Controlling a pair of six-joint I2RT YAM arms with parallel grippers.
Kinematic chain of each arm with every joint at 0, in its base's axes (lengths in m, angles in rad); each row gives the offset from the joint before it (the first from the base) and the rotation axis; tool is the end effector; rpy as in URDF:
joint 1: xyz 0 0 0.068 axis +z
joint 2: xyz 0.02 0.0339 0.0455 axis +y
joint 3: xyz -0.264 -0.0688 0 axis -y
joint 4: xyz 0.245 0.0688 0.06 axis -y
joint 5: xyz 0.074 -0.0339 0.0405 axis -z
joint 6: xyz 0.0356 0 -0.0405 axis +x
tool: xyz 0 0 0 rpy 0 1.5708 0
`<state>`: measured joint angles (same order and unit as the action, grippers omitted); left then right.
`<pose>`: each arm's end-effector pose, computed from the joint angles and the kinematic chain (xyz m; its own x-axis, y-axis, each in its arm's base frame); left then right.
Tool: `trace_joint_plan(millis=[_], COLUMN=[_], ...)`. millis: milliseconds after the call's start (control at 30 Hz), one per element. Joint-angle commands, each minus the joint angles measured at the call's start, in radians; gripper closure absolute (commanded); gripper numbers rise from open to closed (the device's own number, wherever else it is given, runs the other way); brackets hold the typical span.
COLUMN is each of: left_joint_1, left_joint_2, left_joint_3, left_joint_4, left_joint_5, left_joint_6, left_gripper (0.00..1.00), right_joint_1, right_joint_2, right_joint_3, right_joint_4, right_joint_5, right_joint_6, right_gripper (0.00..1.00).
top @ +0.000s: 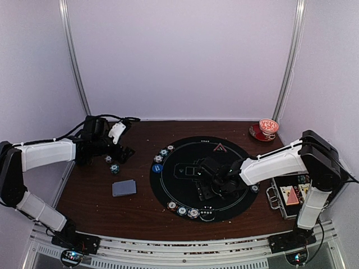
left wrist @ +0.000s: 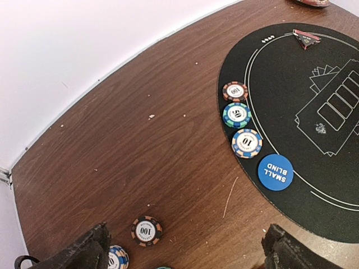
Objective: Distribute texas hold em gaming equipment
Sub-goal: Pick up the pile of poker chips from the poker table mat.
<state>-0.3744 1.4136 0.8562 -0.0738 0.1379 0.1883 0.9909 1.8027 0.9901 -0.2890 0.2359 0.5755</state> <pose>0.2835 -0.1167 0.2311 -0.4524 0.3770 -0.8082 0.5601 0.8253 0.0714 0.1943 0.2814 0.1369 -0.8212 -0.2879 -0.4928 -0.3678 0.9272 0.0712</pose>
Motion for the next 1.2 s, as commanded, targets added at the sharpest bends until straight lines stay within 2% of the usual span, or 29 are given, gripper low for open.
trace_joint_plan(millis=[0,233,533,667,800,1000,1167], left_joint_1=[0.006,0.008,0.008,0.009,0.011,0.015,0.017], left_joint_2=[-0.026,-0.042,-0.030,-0.034,-0.031,-0.037,-0.035], left_joint_3=[-0.013,-0.020,-0.019,-0.020,-0.019,-0.019,-0.019], left_joint_4=[0.057,0.065,0.066,0.068,0.065,0.065,0.065], left_joint_5=[0.004,0.002,-0.004,-0.004,-0.001,-0.003,0.000], left_joint_6=[-0.014,-0.018,-0.017,-0.017,-0.018,-0.020,-0.020], left_gripper=[0.02,0.02,0.02,0.02,0.02,0.02,0.02], right_joint_1=[-0.001,-0.023,-0.026,-0.025,-0.026,-0.024,-0.026], right_joint_2=[-0.029,-0.036,0.015,0.019,0.013,-0.016,-0.065], right_joint_3=[-0.053,-0.123,-0.089,-0.090,-0.094,-0.098,-0.106], right_joint_4=[-0.041,0.012,0.028,0.031,0.028,0.013,-0.012], right_joint_5=[0.002,-0.022,-0.021,-0.015,-0.012,0.004,0.033], right_joint_6=[0.025,0.050,0.025,0.033,0.042,0.050,0.063], right_gripper=[0.22,0.28,0.34,0.46,0.50,0.70,0.75])
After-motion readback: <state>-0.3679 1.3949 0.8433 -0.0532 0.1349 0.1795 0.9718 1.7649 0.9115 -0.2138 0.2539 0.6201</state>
